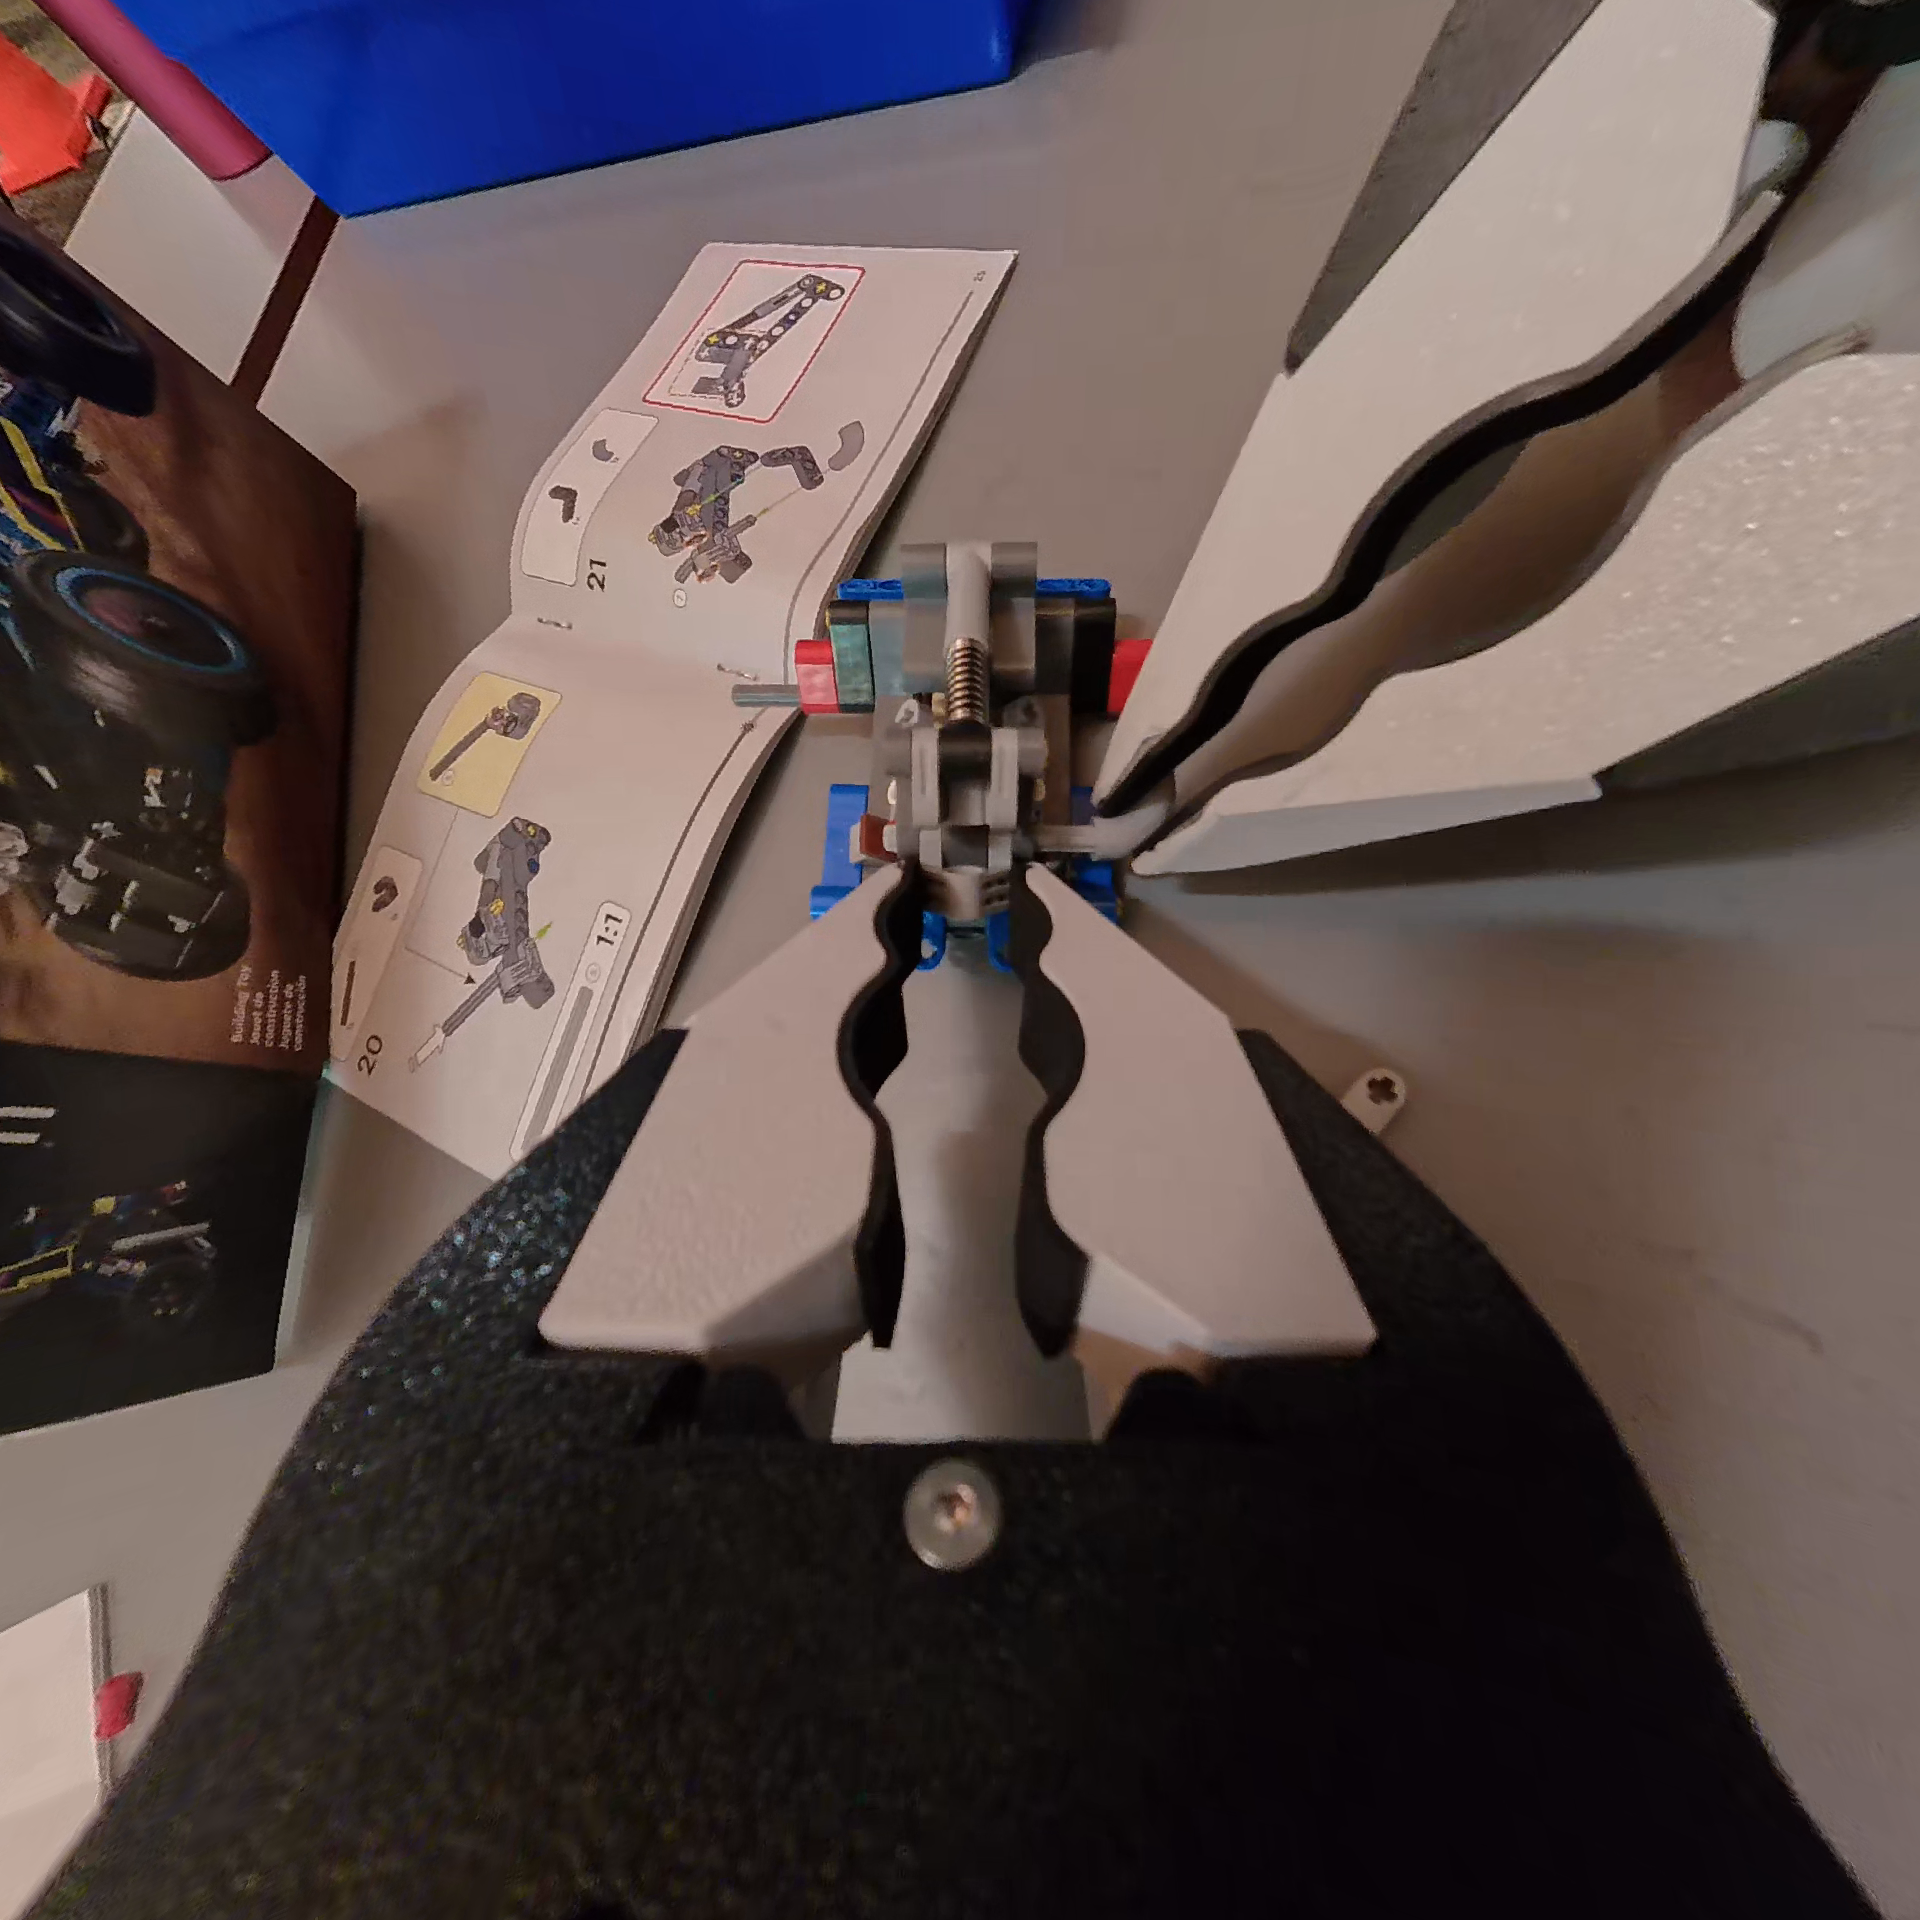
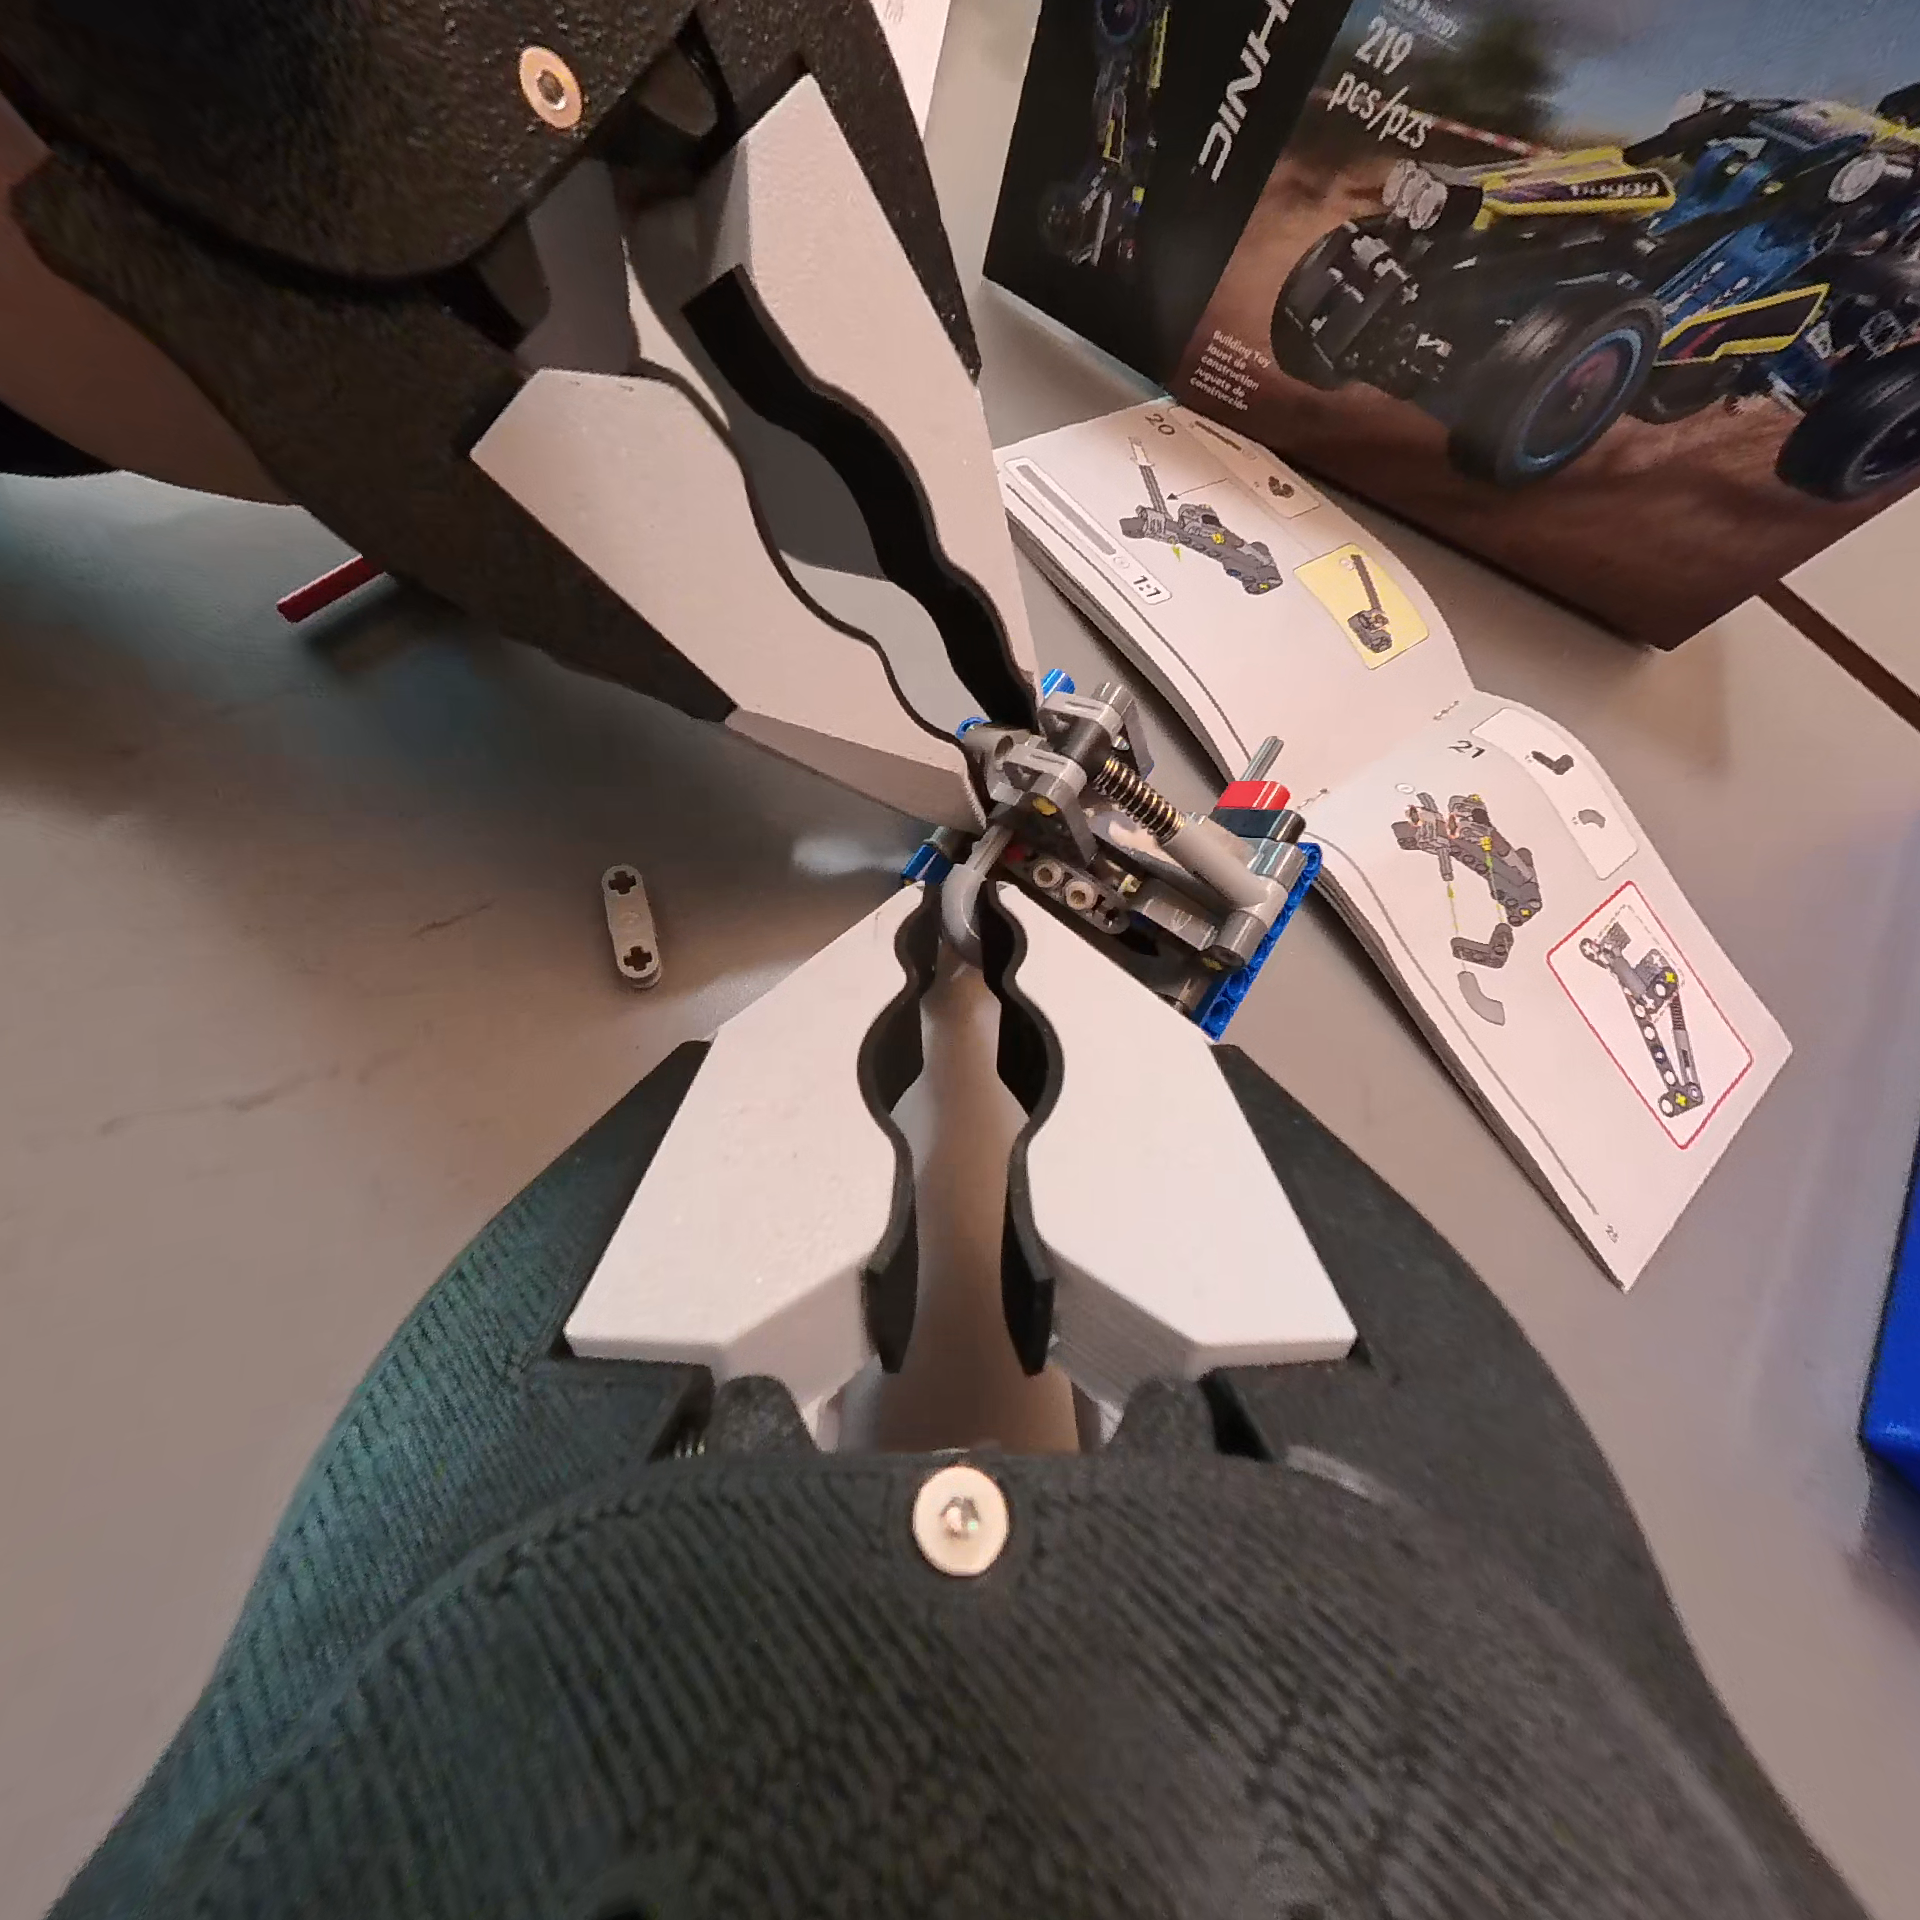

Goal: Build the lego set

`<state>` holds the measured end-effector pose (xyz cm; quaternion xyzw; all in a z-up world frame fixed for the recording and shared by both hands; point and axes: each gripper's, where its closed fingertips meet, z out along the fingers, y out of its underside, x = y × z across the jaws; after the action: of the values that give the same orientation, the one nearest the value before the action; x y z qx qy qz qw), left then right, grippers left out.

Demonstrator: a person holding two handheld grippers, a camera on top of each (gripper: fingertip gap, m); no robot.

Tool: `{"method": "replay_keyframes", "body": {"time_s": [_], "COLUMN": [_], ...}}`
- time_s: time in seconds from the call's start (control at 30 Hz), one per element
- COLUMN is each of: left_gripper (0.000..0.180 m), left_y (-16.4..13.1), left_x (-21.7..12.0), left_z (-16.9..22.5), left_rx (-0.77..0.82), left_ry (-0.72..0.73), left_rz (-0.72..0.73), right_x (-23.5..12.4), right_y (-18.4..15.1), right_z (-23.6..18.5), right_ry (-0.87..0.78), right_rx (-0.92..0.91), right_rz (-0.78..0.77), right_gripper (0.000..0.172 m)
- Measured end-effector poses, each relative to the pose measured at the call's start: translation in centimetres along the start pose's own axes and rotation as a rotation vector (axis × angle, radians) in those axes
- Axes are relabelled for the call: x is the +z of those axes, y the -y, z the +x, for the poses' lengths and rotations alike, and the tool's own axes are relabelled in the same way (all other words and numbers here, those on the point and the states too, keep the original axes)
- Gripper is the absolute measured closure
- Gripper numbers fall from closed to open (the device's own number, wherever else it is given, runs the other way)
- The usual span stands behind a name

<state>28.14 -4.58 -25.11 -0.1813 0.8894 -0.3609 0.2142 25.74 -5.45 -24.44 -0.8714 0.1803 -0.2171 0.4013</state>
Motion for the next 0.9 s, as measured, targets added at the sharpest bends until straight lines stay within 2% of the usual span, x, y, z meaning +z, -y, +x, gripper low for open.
{"method": "replay_keyframes", "body": {"time_s": [0.2, 0.27, 0.37, 0.53, 0.73, 0.8, 0.9], "left_gripper": [0.168, 0.167, 0.167, 0.167, 0.168, 0.168, 0.168], "left_y": [0.0, 0.3, -0.2, -0.5, -0.5, -0.5, -0.5], "left_x": [0.0, 0.1, 0.0, -0.1, -0.1, -0.1, -0.1], "left_z": [-0.1, 0.8, -1.1, -1.1, -1.0, -0.9, -0.9], "left_rx": [0.011, -0.027, -0.011, -0.063, -0.058, -0.058, -0.055], "left_ry": [0.023, -0.011, 0.123, 0.042, 0.032, 0.030, 0.027], "left_rz": [-0.011, 0.007, -0.032, -0.004, -0.009, -0.010, -0.010], "right_x": [0.1, 0.0, 0.2, -1.8, -5.1, -7.4, -9.3], "right_y": [0.4, 1.5, 0.1, -0.5, -2.1, -2.3, -3.0], "right_z": [0.2, 0.7, 0.4, -0.4, -0.9, -2.3, -3.5], "right_ry": [-0.080, -0.136, -0.064, -0.048, 0.126, 0.292, 0.405], "right_rx": [0.059, 0.107, 0.120, 0.046, -0.044, -0.151, -0.290], "right_rz": [0.050, 0.102, -0.030, 0.044, 0.061, 0.120, 0.153], "right_gripper": [0.169, 0.172, 0.172, 0.170, 0.150, 0.148, 0.144]}}
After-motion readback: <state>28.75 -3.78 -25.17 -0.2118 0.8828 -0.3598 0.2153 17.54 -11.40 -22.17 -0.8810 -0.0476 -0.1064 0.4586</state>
